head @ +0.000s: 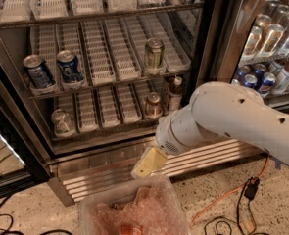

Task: Pick 7up can from bottom shelf of fridge

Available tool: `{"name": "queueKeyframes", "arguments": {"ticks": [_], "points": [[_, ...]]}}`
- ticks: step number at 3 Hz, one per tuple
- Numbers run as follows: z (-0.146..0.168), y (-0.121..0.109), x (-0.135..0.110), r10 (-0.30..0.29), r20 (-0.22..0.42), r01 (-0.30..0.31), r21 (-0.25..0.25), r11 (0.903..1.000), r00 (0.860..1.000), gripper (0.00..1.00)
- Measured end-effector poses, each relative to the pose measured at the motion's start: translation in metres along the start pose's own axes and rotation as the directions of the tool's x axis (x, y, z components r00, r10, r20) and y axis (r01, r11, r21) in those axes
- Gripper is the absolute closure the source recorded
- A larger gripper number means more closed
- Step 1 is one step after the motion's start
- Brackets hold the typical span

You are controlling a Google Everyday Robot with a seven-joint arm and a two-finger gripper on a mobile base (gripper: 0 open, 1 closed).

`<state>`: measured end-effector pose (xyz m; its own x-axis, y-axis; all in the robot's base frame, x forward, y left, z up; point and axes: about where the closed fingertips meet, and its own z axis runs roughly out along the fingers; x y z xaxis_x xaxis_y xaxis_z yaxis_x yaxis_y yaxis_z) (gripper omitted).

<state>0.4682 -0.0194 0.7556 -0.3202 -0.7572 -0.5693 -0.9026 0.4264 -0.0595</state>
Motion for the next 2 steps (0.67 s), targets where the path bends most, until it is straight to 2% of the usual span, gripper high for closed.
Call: {"name": "queueKeyframes", "arguments": {"ticks": [1,2], "points": [[0.0,0.0,0.0,-0.002,0.0,0.002,0.0,1.0,1.0,0.0],[0.023,-0.012,-0.016,-0.004,0.066,0.006,-0.033,0.9994,0.998,0.0]]}}
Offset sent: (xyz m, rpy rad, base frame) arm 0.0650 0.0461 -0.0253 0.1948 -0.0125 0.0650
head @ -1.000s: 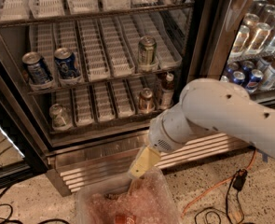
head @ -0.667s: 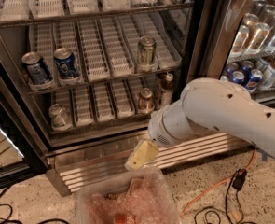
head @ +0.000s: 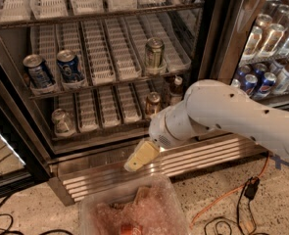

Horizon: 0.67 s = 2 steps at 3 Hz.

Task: Pick 7up can from bottom shelf of fridge

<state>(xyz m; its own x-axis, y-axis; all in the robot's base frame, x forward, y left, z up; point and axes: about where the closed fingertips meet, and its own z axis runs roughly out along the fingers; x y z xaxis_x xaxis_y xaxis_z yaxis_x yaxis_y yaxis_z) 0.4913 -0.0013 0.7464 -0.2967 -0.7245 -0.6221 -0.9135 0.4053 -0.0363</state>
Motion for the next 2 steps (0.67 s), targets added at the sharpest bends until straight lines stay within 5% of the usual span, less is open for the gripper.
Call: {"name": "queueKeyframes", "arguments": {"ticks": [2], "points": [[0.089,-0.046,-0.043,0.023,0.205,-0.014,-0.044,0.9989,0.978,0.0]]}}
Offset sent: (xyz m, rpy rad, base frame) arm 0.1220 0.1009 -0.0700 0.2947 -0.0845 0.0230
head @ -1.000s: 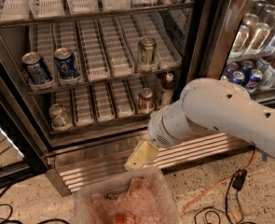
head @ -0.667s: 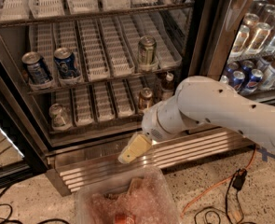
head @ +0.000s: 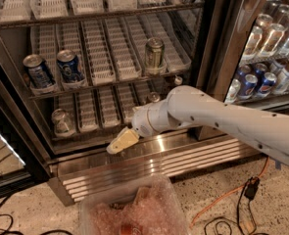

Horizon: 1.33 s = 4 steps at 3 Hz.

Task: Pick 7up can from bottom shelf of fridge

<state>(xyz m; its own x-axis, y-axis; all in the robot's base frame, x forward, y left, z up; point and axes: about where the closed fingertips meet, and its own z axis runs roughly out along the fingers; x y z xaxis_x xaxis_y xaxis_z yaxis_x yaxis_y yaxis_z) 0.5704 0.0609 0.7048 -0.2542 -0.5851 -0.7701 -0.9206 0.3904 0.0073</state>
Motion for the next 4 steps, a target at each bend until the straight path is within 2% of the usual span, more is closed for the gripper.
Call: {"name": "queueKeyframes", "arguments": {"ticks": [1,2,3,4], "points": [[0.042,-0.004,-0.01,0.017,0.06,-0.018,0.021,0.9996,0.998,0.0],[0.048,-0.004,-0.007,0.021,0.048,-0.022,0.026,0.9994,0.999,0.0],[0.086,-0.03,-0.006,-0.006,0.034,0.005,0.04,0.9992,0.999,0.0],[0.135,-0.048,-0.012,-0.022,0.085,0.018,0.041,0.999,0.996,0.0]]}}
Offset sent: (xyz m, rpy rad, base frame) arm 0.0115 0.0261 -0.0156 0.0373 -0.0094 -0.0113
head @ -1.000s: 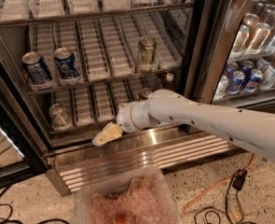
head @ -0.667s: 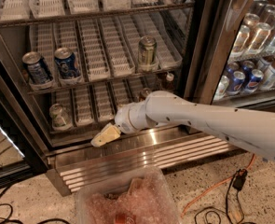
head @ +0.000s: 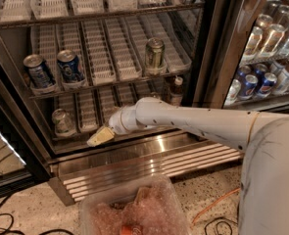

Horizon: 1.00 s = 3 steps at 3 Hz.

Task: Pick 7up can from bottom shelf of fridge

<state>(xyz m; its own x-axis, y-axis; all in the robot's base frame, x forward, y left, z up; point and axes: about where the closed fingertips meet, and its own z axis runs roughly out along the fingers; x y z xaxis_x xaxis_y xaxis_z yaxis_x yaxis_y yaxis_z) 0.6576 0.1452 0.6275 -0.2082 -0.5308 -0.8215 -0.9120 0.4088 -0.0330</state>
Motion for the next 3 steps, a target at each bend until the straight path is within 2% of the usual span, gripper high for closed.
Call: {"name": "queueKeyframes", "arguments": {"ticks": [1,3], "points": [[0.045,-0.001,-0.005,0.001,0.071,0.0,-0.014,0.9999,0.998,0.0],[0.101,0.013,-0.024,-0.008,0.17,0.02,-0.074,0.997,0.985,0.0]]}}
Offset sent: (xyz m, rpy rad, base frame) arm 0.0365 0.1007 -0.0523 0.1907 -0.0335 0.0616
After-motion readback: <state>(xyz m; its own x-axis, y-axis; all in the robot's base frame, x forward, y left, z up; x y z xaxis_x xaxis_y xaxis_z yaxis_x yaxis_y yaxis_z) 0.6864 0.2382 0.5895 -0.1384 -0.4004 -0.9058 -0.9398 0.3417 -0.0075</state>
